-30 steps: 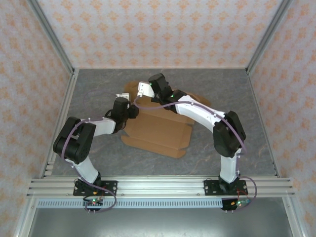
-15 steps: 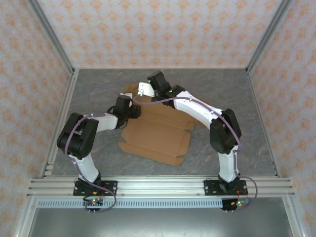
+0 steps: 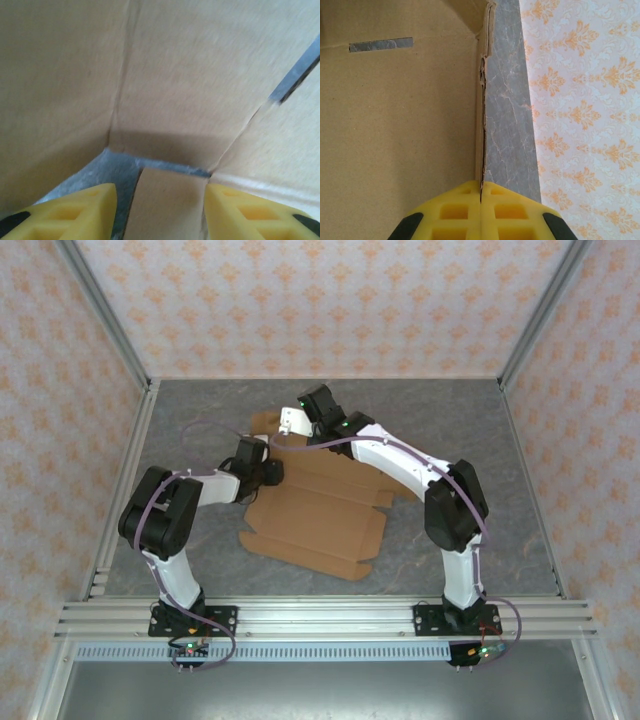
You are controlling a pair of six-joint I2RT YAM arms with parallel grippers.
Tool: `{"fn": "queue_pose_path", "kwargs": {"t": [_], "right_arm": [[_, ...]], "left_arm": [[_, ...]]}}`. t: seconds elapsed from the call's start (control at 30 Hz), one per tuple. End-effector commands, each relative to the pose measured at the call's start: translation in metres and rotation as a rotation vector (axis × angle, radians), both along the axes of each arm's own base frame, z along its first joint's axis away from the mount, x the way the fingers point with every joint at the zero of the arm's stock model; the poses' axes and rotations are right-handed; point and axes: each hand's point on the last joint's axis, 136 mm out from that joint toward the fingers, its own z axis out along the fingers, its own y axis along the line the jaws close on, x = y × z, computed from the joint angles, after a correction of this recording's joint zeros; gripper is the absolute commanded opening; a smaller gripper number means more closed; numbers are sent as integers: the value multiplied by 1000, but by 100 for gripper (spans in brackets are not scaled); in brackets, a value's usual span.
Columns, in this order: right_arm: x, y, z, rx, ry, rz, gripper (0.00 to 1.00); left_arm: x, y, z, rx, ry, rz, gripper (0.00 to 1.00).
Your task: Fold the paper box
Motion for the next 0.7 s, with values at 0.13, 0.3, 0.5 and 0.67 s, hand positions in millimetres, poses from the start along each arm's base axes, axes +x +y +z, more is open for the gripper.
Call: {"fn": "queue_pose_path", "kwargs": {"t": [0.13, 0.3, 0.5, 0.67], "right_arm": [[11, -1, 13, -3, -48, -27, 0], [13, -2, 15, -7, -54, -37, 0], [14, -1, 17, -4, -63, -51, 0], [18, -2, 16, 2, -70, -82, 0]], "left_arm": [[0, -8, 6, 32, -31, -22, 32], [-1, -20, 14, 67, -77, -37, 25], [-5, -31, 27, 52, -107, -56, 33], [-10, -41, 36, 25, -136, -76, 34]]}}
